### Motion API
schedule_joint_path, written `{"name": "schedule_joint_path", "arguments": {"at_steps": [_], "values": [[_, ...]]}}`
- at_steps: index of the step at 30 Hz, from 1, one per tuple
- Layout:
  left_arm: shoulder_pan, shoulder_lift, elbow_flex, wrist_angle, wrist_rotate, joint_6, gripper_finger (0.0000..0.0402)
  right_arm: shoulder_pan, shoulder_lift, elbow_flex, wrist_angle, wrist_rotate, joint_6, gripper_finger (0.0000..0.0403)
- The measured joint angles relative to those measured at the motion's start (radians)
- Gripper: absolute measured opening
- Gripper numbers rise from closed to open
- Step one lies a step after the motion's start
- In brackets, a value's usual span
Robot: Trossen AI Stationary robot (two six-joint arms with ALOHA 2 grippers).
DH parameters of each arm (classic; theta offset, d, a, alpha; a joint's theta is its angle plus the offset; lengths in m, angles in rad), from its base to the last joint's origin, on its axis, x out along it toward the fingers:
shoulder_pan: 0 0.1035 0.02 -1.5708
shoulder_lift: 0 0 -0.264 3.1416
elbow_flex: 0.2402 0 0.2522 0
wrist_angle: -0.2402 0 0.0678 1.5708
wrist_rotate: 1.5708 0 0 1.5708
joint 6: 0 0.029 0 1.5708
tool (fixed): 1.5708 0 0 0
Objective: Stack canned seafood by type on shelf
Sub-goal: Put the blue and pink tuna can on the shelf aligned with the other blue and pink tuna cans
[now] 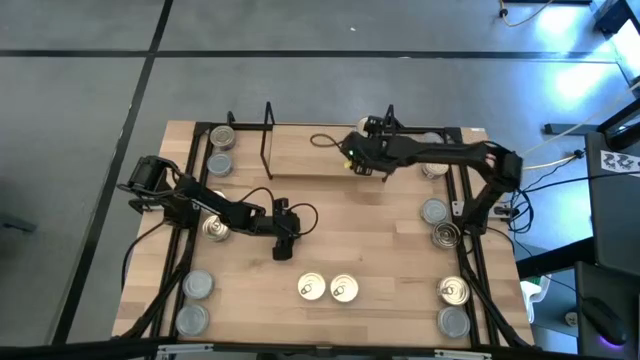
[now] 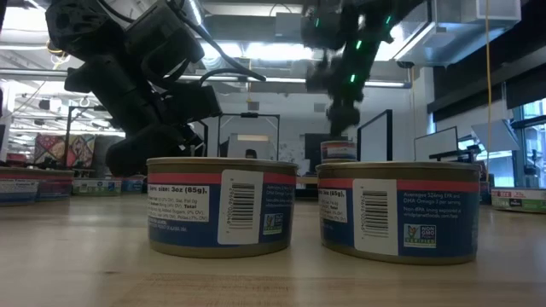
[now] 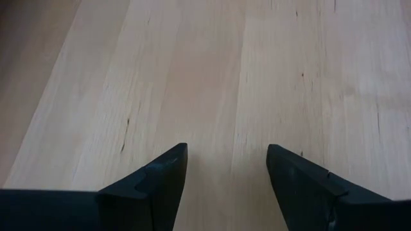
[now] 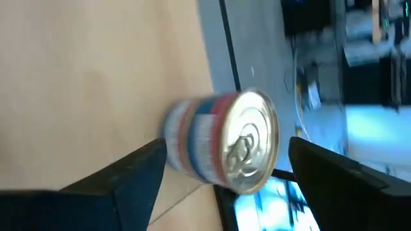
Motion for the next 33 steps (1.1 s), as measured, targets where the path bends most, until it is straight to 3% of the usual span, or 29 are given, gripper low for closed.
{"name": "schedule_joint_path", "arguments": {"at_steps": [6, 11, 14, 22, 26, 33], "values": [[0.000, 0.001, 0.000, 0.010, 0.000, -0.001, 0.0214, 0.215, -0.114, 0.001, -0.081, -0.129, 0.128, 0.0308], [-0.017, 0.000, 0.013, 0.023, 0.000, -0.009, 0.0214, 0.402, -0.131, 0.000, -0.132, -0.323, 0.283, 0.0303], [-0.040, -0.001, 0.047, 0.026, 0.000, -0.009, 0.0214, 0.514, -0.131, -0.026, -0.106, -0.372, 0.348, 0.0303], [-0.106, -0.001, 0.153, 0.104, 0.013, -0.010, 0.0214, 0.762, -0.128, -0.199, 0.068, -0.351, 0.502, 0.0303], [-0.125, 0.041, 0.239, 0.140, 0.102, -0.017, 0.0214, 0.849, -0.128, -0.270, 0.122, -0.281, 0.589, 0.0303], [-0.164, 0.230, 0.485, 0.034, 0.266, -0.031, 0.0214, 0.959, -0.128, -0.325, 0.111, -0.170, 0.761, 0.0303]]}}
